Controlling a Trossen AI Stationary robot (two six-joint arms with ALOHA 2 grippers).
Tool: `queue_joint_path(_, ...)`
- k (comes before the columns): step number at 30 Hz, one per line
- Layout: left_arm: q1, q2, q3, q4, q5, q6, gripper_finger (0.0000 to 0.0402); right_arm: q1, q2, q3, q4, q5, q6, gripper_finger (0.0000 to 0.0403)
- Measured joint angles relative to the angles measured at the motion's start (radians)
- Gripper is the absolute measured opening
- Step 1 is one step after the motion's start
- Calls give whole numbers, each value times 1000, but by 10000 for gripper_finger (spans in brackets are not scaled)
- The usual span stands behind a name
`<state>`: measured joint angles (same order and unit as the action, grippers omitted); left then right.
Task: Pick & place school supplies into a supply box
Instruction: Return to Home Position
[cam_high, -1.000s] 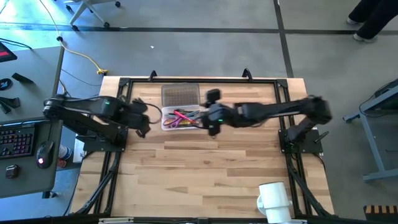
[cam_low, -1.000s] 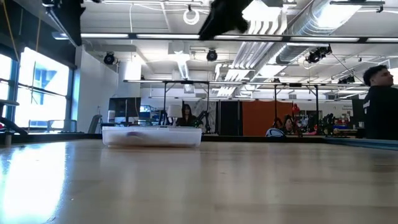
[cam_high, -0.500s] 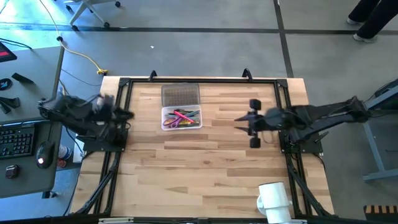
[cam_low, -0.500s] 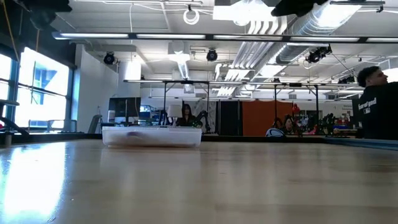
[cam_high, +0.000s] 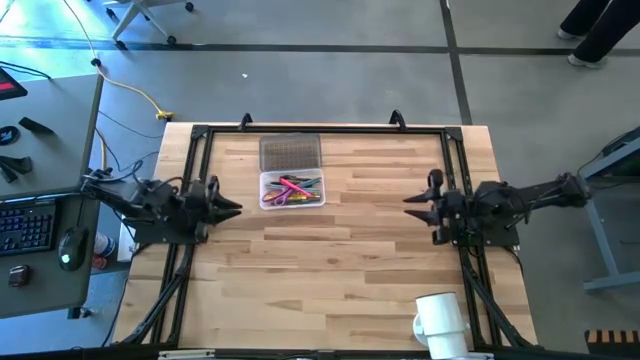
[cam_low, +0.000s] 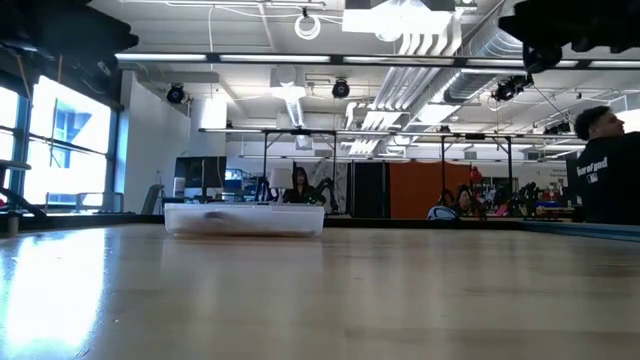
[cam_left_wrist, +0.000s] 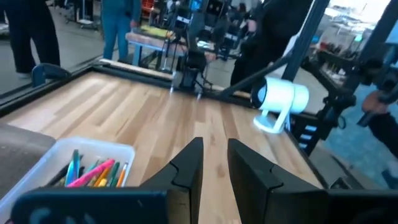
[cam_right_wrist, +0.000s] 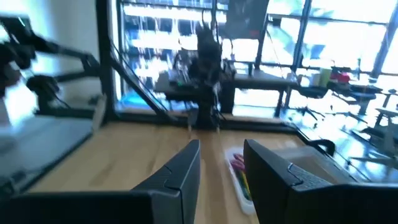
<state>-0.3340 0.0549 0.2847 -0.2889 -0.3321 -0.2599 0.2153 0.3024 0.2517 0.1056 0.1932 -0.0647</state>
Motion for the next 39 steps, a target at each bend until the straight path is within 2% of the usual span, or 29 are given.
queue_joint_path(6, 0, -1, -95, 146, 16, 52, 111, 0, -204, -119, 20, -94, 22, 108)
queue_joint_path(10, 0, -1, -150, 198, 28, 54, 111, 0, -299, -188, 30, -103, 22, 108)
queue_joint_path(14, 0, -1, -190, 229, 26, 57, 111, 0, -292, -222, 54, -108, 24, 108)
queue_joint_path(20, 0, 0, -267, 364, 23, 173, 111, 1, -290, -242, 15, -113, 68, 108)
queue_joint_path(26, 0, 2, -268, 352, 15, 163, 111, 1, -289, -242, 12, -112, 112, 108)
queue_joint_path(33, 0, 2, -269, 342, 19, 258, 111, 1, -289, -242, 12, -111, 110, 108)
queue_joint_path(39, 0, 2, -270, 342, 26, 259, 111, 1, -289, -242, 11, -111, 110, 108)
